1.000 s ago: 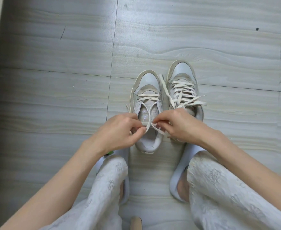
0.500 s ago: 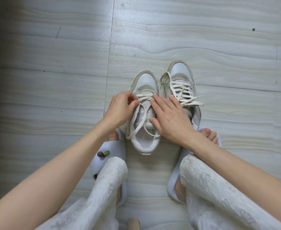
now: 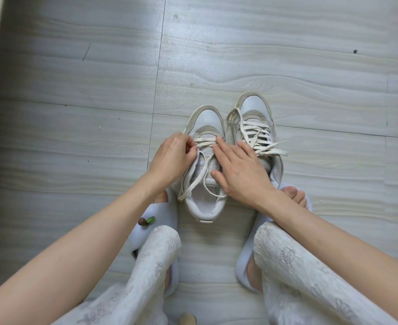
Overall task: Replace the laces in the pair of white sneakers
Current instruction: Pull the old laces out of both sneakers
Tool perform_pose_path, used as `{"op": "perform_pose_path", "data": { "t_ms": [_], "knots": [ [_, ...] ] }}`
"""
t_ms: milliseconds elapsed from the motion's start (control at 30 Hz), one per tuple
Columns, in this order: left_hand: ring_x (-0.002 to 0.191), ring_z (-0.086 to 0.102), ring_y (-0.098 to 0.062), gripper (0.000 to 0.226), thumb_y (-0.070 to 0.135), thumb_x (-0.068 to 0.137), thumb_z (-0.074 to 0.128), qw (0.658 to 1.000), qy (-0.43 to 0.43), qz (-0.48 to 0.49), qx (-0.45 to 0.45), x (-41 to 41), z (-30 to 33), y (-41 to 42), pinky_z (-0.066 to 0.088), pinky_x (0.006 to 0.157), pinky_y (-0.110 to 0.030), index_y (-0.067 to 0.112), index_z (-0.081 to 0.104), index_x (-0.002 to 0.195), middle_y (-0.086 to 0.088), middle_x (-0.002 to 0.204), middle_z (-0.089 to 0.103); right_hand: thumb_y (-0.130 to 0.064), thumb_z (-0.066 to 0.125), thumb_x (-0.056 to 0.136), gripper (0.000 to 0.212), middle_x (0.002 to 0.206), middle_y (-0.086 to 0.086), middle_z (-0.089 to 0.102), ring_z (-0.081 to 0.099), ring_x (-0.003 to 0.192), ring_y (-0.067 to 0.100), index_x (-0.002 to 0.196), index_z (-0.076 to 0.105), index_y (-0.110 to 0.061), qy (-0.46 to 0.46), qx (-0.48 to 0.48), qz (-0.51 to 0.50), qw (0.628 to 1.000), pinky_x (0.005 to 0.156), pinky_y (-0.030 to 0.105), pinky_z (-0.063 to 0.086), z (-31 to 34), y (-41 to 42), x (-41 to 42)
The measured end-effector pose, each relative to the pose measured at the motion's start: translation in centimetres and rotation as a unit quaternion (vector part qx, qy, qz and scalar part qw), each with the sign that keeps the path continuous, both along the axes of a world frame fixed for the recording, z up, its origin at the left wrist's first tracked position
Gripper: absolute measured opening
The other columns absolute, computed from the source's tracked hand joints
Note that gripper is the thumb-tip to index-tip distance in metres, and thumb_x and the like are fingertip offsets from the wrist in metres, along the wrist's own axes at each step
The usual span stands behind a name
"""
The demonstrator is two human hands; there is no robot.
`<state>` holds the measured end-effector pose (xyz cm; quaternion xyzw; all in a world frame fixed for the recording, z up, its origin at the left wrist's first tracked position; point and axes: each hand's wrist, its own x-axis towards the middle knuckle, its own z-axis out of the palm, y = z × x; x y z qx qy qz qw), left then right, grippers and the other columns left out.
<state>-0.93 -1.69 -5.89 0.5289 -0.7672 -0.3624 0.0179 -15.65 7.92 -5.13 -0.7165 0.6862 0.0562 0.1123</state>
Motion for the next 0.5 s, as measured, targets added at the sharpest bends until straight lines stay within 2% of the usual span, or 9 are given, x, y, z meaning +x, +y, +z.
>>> {"op": "perform_pose_path", "data": {
  "t_ms": [67, 200, 333, 400, 500],
  "knots": [
    [0.08, 0.056, -0.021, 0.008, 0.02, 0.084, 0.056, 1.0, -0.012, -0.005, 0.0, -0.2, 0.2, -0.2, 0.043, 0.074, -0.031, 0.016, 0.06, 0.079, -0.001, 0.081, 0.059, -0.043, 0.033, 0.085, 0.063, 0.135, 0.013, 0.053, 0.059, 0.114, 0.024, 0.129, 0.053, -0.002, 0.003, -0.01, 0.002, 1.0, 0.103, 0.037, 0.023, -0.1, 0.1, 0.0],
    [0.079, 0.058, -0.023, 0.007, 0.022, 0.08, 0.056, 0.999, -0.029, 0.019, 0.001, -0.4, 1.1, -0.7, 0.046, 0.07, -0.034, 0.02, 0.057, 0.074, 0.003, 0.077, 0.06, -0.043, 0.033, 0.086, 0.064, 0.138, 0.013, 0.05, 0.057, 0.117, 0.023, 0.131, 0.05, -0.002, 0.012, -0.019, 0.011, 1.0, 0.104, 0.038, 0.023, -0.4, 0.2, -0.2],
    [0.077, 0.056, -0.02, 0.006, 0.021, 0.081, 0.056, 0.999, 0.004, -0.009, -0.04, -1.3, 2.2, -1.5, 0.044, 0.07, -0.032, 0.02, 0.058, 0.075, 0.006, 0.076, 0.058, -0.043, 0.033, 0.086, 0.063, 0.137, 0.013, 0.051, 0.057, 0.116, 0.024, 0.131, 0.051, -0.002, 0.013, -0.022, 0.013, 1.0, 0.104, 0.039, 0.024, -0.6, 0.2, -0.2],
    [0.078, 0.058, -0.019, 0.007, 0.02, 0.083, 0.059, 0.999, 0.032, -0.016, -0.022, -1.4, 2.2, -1.9, 0.045, 0.072, -0.03, 0.017, 0.064, 0.08, 0.005, 0.077, 0.06, -0.043, 0.032, 0.086, 0.063, 0.137, 0.013, 0.051, 0.057, 0.117, 0.024, 0.131, 0.051, -0.002, 0.011, -0.021, 0.013, 1.0, 0.104, 0.039, 0.023, -0.5, 0.2, -0.3],
    [0.077, 0.059, -0.016, 0.011, 0.018, 0.085, 0.064, 0.998, 0.056, 0.03, 0.026, -0.1, 1.3, -1.8, 0.041, 0.074, -0.021, 0.01, 0.069, 0.092, 0.0, 0.083, 0.066, -0.042, 0.032, 0.086, 0.063, 0.136, 0.013, 0.052, 0.058, 0.116, 0.024, 0.131, 0.052, -0.002, 0.01, -0.016, 0.009, 1.0, 0.104, 0.039, 0.023, -0.4, 0.2, -0.2]
  ]
}}
